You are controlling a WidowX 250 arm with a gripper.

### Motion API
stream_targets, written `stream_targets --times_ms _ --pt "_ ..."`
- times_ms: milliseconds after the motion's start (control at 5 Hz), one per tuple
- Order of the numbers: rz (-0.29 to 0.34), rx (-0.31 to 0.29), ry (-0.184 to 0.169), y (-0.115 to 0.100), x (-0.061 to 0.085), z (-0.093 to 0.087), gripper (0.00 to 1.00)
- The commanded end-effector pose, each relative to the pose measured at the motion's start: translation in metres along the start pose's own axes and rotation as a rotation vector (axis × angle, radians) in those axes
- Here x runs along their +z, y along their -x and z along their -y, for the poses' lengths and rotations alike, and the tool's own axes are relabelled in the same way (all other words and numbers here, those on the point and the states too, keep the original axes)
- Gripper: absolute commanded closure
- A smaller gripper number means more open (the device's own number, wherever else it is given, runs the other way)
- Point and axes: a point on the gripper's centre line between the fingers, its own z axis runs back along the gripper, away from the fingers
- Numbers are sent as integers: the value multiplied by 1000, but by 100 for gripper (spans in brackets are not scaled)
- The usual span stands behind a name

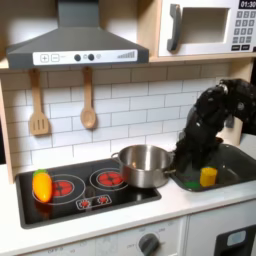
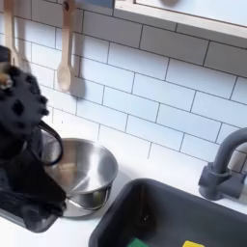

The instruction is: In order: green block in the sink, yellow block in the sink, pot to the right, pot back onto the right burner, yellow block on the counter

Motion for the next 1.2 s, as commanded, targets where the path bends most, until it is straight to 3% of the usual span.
stream_targets --times_ms 0,200,400,600,1000 --pt "257 51 35 -10 -13 -12 100" --pt "341 111 95 -11 -21 -16 100" --pt "385 85 61 -29 -16 -21 100" --pt "427 105 58 -38 -16 -26 100" --pt "569 95 75 -70 5 -30 100"
